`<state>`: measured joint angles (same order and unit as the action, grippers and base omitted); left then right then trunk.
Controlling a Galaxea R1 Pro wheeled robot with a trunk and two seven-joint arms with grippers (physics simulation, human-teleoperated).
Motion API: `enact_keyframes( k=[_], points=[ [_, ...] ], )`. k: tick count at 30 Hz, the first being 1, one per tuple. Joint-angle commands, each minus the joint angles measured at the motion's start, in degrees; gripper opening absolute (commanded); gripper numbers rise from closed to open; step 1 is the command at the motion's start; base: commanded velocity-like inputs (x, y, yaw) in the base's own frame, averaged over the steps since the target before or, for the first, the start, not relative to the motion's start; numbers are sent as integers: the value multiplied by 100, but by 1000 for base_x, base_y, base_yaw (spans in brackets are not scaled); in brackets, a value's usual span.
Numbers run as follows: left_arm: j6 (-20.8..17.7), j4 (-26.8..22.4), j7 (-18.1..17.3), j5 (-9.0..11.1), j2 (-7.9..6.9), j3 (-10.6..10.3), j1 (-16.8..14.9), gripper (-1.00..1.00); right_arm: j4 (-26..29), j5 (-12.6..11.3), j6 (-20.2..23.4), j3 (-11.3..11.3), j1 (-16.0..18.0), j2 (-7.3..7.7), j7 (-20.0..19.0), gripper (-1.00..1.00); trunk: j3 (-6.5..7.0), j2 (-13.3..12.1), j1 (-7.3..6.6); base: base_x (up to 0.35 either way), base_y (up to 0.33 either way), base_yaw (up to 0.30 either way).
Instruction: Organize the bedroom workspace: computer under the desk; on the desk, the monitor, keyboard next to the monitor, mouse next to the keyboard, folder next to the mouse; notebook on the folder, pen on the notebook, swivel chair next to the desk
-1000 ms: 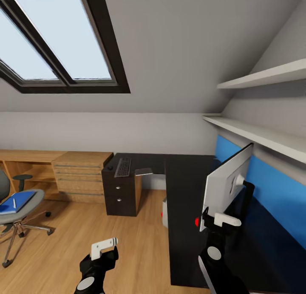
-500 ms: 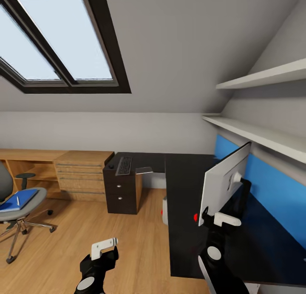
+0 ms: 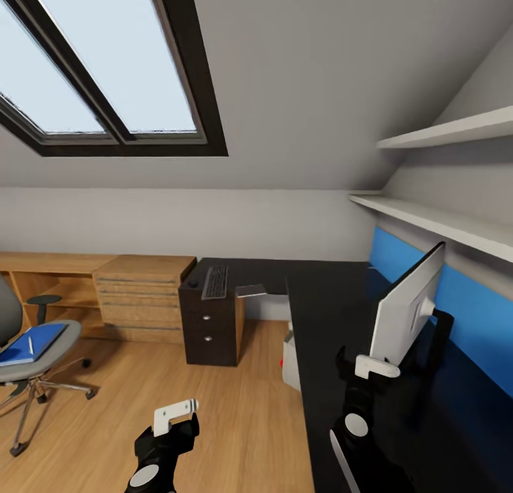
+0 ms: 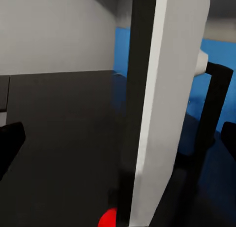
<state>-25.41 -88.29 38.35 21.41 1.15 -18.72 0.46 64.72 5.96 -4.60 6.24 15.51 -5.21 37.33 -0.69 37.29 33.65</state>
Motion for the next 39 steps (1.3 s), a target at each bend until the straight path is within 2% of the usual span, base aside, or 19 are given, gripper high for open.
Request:
enact_keyframes(
  k=[1,25,34,39],
  points=[
    [-13,-8,38,43,-1,-5,-2,100,-6,25,-3,4,4,0,28,100,-7,7,4,172,15,0],
    [-16,-4,67,39,-1,-8,-2,100,-112,28,50,-104,10,69,34,100,-7,7,4,78,1,0],
    [-16,-4,67,37,-1,-8,-2,100,-117,27,68,-380,13,89,38,100,-7,7,4,2,0,0],
    [-16,-4,67,37,-1,-8,-2,100,-141,23,99,-416,15,94,31,100,-7,7,4,0,0,0]
  ],
)
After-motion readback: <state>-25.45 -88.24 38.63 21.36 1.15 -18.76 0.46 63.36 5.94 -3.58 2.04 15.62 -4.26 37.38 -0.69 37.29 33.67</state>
